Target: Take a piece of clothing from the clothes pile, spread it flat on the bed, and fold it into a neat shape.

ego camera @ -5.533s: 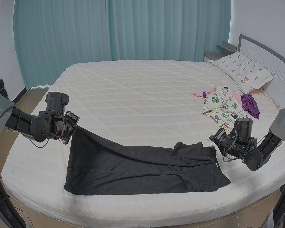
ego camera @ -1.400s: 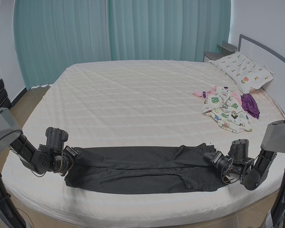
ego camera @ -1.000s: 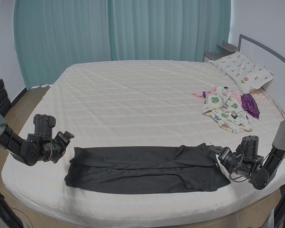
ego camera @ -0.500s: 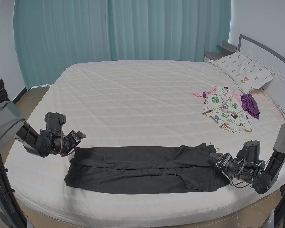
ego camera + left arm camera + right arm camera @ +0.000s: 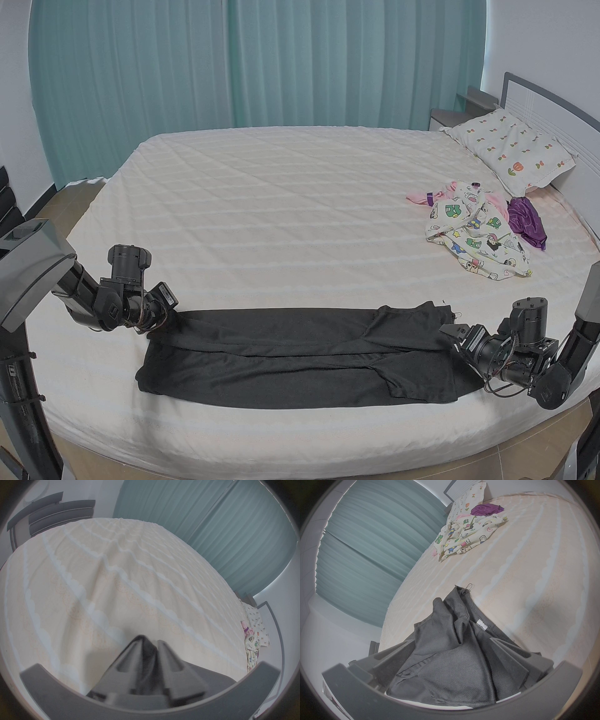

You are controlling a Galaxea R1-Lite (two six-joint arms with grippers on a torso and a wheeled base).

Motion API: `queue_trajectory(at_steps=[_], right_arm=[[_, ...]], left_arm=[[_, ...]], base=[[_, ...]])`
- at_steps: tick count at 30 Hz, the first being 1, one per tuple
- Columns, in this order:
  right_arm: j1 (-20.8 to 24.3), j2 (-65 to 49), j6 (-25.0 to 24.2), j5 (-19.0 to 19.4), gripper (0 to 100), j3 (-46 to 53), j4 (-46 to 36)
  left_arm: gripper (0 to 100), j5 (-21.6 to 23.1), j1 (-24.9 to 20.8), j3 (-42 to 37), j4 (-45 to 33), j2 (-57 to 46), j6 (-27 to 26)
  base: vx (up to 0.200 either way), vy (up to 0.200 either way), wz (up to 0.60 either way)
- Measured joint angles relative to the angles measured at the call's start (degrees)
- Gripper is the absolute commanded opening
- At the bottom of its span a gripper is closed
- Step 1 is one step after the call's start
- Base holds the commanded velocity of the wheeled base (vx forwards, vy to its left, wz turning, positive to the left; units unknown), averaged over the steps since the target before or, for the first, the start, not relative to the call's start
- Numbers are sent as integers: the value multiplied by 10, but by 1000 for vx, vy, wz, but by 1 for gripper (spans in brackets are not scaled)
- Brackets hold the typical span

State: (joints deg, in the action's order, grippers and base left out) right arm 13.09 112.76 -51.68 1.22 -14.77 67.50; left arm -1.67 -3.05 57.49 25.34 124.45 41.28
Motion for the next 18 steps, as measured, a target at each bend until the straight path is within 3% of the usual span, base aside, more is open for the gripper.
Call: queue_trajectory(at_steps=[10,18], right_arm=[[0,-1,1,-1,100,0,0],[0,-1,1,-1,100,0,0]], left_arm=[[0,-44,15,2,5,4,4],[0,-46,20,3,8,2,25]], base=[[0,0,0],[0,0,0]])
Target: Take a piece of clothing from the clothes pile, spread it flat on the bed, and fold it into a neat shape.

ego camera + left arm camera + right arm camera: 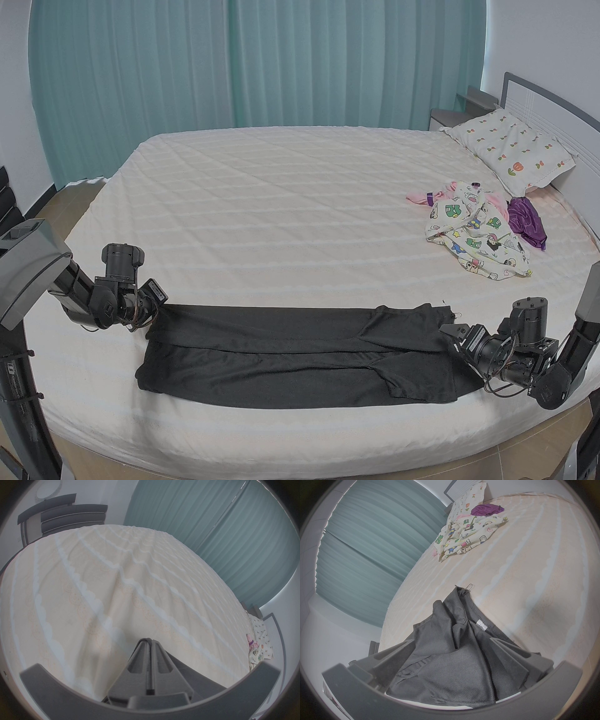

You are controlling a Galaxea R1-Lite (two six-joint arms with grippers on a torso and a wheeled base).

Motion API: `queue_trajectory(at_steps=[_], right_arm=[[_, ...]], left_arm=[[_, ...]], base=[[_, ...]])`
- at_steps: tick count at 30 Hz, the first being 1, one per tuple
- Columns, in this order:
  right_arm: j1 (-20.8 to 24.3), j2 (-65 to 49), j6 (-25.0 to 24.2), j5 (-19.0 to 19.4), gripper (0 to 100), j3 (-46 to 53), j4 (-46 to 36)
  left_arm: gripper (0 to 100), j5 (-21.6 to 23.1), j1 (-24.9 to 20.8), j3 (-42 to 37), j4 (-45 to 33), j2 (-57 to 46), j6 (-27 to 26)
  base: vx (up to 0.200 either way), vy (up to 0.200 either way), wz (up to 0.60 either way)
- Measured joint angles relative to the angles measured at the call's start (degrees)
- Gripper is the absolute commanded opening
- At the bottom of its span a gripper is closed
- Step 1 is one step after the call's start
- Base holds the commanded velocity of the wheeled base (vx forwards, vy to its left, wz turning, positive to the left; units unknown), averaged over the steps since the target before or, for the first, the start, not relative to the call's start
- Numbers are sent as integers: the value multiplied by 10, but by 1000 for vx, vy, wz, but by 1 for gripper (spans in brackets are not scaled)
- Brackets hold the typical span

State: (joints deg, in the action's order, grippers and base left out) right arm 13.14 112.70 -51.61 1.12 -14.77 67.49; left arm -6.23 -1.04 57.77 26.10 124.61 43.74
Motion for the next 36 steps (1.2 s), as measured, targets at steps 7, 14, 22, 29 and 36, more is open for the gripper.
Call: queue_trajectory(at_steps=[7,14,22,29,36], right_arm=[[-7,-4,-1,2,100,-5,20],[-18,4,2,51,100,-32,22],[-23,37,21,76,100,-109,-23],[-24,86,65,97,0,-177,-55],[-26,122,82,119,0,-206,-55]], left_arm=[[100,4,1,5,0,-1,27],[100,8,5,3,-6,-21,59],[100,15,15,-14,-30,-65,109],[100,47,15,-57,-36,-104,141],[100,55,13,-98,-33,-124,151]], base=[[0,0,0],[0,0,0],[0,0,0],[0,0,0],[0,0,0]])
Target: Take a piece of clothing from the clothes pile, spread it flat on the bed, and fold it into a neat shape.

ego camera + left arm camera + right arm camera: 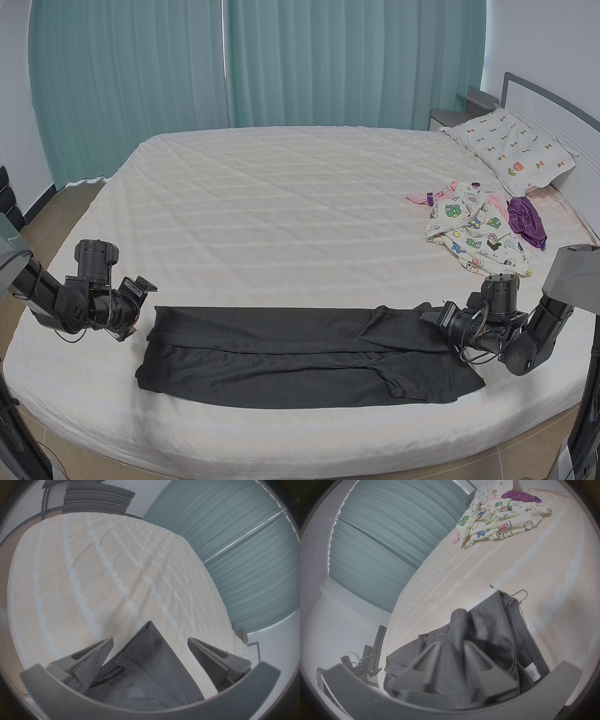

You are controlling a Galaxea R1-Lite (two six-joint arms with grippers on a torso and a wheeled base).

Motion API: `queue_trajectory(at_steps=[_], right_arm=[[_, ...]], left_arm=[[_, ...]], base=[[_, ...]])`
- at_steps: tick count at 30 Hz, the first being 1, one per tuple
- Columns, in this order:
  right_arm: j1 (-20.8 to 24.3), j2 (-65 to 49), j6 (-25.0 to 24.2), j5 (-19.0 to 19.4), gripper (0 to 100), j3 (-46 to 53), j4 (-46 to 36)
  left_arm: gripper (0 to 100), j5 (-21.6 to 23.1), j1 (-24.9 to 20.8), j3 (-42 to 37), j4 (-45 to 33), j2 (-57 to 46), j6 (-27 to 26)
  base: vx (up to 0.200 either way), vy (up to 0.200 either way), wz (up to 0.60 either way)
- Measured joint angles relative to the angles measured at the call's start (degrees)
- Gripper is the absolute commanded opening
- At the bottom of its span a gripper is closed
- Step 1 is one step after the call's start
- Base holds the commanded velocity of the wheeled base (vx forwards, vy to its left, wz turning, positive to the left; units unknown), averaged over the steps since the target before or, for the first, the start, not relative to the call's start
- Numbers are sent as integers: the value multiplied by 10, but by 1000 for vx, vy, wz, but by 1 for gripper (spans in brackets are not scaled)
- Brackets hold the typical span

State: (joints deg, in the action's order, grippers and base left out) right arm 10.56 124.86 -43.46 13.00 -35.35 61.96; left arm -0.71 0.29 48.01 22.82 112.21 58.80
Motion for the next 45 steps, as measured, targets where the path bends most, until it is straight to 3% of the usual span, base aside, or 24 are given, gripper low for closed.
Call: queue_trajectory(at_steps=[6,12,13,25,32,40,45], right_arm=[[-5,9,3,3,0,-1,25],[-14,18,51,20,0,4,53],[-15,19,53,25,100,6,55],[-30,11,56,27,100,36,73],[-43,-35,43,27,100,110,87],[-50,-84,-9,31,100,232,132],[-52,-92,-16,33,100,287,207]], left_arm=[[100,1,-2,-13,1,-5,6],[100,12,-5,-26,6,-6,6],[100,15,-6,-28,7,-7,6],[100,27,-7,-37,9,-23,-14],[100,51,-6,-40,6,-28,-146],[100,63,-5,-42,-5,-20,-312],[100,71,-5,-28,-9,1,-348]], base=[[0,0,0],[0,0,0],[0,0,0],[0,0,0],[0,0,0],[0,0,0],[0,0,0]])
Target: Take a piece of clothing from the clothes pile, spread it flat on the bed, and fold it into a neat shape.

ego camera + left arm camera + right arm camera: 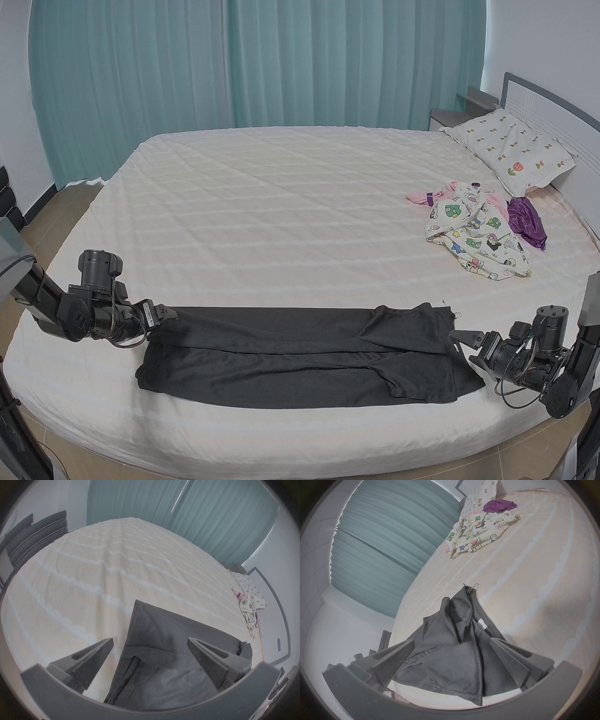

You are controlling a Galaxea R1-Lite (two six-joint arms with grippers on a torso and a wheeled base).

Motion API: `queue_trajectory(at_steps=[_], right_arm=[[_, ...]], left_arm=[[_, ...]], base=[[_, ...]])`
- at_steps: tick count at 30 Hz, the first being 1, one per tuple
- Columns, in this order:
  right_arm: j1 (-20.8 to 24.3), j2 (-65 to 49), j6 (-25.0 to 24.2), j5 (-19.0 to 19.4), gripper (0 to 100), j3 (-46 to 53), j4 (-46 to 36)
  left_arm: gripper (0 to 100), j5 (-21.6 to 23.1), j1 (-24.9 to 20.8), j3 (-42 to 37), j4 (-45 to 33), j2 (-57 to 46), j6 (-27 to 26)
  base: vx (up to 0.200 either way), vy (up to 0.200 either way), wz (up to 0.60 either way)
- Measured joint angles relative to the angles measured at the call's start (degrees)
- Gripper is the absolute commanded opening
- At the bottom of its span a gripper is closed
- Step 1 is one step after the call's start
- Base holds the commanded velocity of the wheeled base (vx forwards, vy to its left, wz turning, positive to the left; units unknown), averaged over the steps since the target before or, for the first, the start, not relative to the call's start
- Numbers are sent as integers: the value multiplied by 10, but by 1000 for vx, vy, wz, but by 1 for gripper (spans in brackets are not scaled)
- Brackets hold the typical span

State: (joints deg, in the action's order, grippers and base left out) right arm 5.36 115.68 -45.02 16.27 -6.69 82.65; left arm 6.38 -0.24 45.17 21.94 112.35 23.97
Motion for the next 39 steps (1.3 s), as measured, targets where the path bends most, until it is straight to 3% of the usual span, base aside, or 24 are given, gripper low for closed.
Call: queue_trajectory(at_steps=[7,22,23,39], right_arm=[[10,26,1,-1,100,40,62],[19,55,8,-4,100,52,64],[19,55,8,-4,100,53,63],[23,54,7,-4,100,54,63]], left_arm=[[100,7,-3,41,-3,39,-9],[100,25,-6,43,-4,80,-28],[0,26,-6,42,-4,80,-28],[0,27,0,20,-3,71,-27]], base=[[0,0,0],[0,0,0],[0,0,0],[0,0,0]])
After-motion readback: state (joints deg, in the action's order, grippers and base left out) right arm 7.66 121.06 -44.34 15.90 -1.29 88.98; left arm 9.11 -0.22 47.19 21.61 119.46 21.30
